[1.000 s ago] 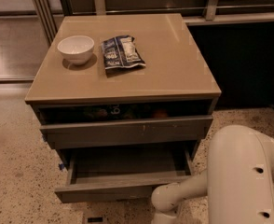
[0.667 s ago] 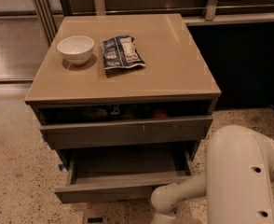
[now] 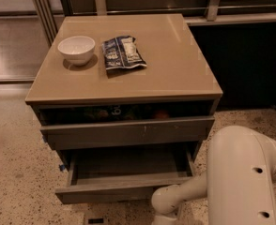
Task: Close middle drawer
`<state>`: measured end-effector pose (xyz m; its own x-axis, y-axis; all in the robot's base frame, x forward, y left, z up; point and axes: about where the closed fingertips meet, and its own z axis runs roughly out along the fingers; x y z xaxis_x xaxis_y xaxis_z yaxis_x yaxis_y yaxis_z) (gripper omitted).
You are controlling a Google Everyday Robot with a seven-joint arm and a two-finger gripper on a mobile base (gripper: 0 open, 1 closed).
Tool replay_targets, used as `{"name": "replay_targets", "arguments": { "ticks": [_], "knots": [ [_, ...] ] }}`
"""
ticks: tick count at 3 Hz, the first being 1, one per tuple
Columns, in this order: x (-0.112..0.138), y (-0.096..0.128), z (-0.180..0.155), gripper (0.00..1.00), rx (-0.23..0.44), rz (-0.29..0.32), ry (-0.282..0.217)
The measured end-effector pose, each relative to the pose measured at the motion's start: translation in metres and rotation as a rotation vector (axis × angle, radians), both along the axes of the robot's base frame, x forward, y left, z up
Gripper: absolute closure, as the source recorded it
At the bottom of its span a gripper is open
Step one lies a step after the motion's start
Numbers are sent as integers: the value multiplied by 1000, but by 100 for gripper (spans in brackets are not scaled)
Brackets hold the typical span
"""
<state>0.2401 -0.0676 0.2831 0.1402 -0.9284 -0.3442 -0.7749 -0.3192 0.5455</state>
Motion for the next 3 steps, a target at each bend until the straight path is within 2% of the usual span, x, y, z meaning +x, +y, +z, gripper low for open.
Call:
{"name": "replay_targets", "arguments": {
  "ticks": [2, 3],
  "knots": [
    [1, 2, -6, 0, 23, 22, 20],
    [-2, 1, 0, 0, 100, 69, 8]
  ]
}}
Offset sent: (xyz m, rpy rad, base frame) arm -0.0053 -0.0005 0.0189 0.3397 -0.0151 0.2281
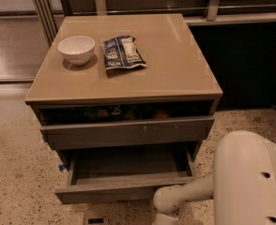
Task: Close middle drawer
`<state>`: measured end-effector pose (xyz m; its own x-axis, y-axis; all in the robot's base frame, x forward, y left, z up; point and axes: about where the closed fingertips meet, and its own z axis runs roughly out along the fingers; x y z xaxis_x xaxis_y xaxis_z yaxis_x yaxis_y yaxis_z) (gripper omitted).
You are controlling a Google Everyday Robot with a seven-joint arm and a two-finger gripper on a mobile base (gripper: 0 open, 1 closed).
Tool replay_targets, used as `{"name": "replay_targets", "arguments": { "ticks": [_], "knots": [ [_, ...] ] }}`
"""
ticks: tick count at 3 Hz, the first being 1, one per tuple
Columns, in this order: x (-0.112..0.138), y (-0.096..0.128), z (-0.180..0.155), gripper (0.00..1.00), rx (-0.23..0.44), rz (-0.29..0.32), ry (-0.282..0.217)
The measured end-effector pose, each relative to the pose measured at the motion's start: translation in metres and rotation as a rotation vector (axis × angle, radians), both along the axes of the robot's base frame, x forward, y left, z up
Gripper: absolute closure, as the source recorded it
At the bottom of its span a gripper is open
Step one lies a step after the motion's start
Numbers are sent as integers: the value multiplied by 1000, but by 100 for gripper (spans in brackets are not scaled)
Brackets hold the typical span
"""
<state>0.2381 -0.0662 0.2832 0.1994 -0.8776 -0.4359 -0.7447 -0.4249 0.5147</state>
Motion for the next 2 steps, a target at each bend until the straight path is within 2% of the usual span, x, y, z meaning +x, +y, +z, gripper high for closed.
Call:
{"name": "replay_targets", "arguments": {
  "ticks": [1, 2],
  "knots": [
    [-2, 2, 3, 0, 34, 21, -3],
    [-2, 4, 2, 0, 34, 21, -3]
  ]
}}
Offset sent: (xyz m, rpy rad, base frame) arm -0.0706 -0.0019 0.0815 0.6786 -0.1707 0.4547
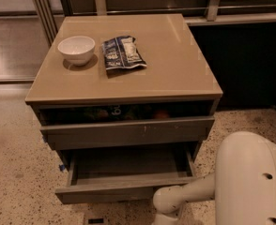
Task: Close middle drawer
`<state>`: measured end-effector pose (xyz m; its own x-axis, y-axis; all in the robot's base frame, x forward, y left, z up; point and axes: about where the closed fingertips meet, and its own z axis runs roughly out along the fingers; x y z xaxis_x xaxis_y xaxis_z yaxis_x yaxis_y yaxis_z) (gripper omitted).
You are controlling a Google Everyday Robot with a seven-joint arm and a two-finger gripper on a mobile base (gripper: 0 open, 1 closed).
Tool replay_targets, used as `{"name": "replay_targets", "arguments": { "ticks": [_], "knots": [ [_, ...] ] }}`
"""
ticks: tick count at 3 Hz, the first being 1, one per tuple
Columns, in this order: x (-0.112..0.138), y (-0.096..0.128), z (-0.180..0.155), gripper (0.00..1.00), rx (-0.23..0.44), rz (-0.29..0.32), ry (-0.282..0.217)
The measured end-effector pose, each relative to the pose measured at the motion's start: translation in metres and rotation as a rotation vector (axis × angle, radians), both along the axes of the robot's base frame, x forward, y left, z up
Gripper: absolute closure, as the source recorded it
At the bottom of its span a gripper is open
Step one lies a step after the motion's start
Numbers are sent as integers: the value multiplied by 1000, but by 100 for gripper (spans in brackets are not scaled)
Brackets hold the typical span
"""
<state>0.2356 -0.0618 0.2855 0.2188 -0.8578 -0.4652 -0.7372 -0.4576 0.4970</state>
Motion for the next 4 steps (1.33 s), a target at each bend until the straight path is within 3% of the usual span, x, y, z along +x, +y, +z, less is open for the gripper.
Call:
{"name": "replay_targets", "arguments": {
  "ticks": [4],
  "knots": [
    [0, 16, 8, 0, 74, 59, -64]
  ]
}}
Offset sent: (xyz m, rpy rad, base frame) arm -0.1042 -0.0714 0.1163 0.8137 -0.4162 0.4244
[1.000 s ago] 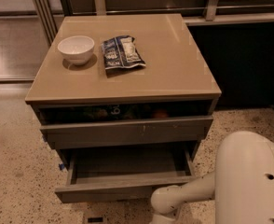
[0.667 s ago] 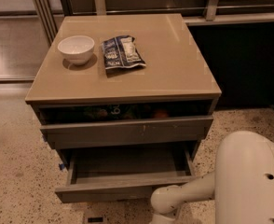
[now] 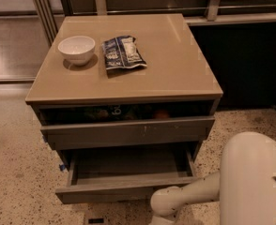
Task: Close middle drawer
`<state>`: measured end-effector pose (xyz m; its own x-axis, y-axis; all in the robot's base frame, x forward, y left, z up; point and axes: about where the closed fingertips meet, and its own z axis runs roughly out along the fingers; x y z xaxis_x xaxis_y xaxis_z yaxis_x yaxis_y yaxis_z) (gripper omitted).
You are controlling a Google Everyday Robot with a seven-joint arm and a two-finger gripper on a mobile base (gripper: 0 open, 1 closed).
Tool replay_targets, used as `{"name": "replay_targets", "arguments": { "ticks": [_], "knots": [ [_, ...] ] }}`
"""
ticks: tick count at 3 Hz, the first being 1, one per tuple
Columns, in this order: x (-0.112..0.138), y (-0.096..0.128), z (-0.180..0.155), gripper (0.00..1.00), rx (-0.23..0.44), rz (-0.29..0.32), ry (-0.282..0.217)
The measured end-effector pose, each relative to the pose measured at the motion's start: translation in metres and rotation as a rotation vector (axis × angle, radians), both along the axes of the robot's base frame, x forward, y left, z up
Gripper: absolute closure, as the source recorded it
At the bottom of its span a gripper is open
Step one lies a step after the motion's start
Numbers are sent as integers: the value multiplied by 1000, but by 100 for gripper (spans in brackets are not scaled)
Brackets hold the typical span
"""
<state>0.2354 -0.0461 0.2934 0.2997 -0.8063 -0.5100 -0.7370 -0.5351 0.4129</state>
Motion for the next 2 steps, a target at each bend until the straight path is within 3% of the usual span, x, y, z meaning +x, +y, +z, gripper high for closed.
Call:
{"name": "replay_targets", "arguments": {
  "ticks": [2],
  "knots": [
    [0, 6, 2, 0, 8, 4, -9]
  ]
}}
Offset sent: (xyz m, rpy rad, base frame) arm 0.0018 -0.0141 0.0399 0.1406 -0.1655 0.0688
